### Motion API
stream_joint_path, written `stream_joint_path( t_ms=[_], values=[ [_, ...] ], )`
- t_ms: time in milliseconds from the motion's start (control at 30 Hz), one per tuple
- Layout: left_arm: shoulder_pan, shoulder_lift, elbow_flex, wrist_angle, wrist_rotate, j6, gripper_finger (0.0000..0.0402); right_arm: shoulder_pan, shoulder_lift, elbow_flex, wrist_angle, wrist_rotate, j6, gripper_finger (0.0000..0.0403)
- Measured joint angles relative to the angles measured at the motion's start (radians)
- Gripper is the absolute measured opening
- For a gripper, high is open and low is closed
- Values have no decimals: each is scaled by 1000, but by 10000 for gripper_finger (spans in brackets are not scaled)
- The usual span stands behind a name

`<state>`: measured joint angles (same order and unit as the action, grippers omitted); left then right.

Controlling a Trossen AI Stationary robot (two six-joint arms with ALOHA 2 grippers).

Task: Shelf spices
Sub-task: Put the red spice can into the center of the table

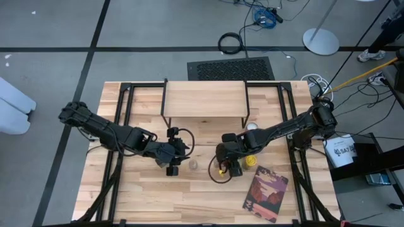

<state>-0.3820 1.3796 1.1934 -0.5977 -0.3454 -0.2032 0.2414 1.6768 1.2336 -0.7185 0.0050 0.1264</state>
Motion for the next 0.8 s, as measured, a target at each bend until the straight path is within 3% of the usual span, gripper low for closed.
stream_joint_path(
  t_ms=[467,800],
  values=[
    [0,-2,0,-106,-5,-91,179,-20,20,37,80,-4,-14,214],
    [0,-10,0,-107,-8,-99,179,-20,121,74,81,-9,-24,215]
  ],
)
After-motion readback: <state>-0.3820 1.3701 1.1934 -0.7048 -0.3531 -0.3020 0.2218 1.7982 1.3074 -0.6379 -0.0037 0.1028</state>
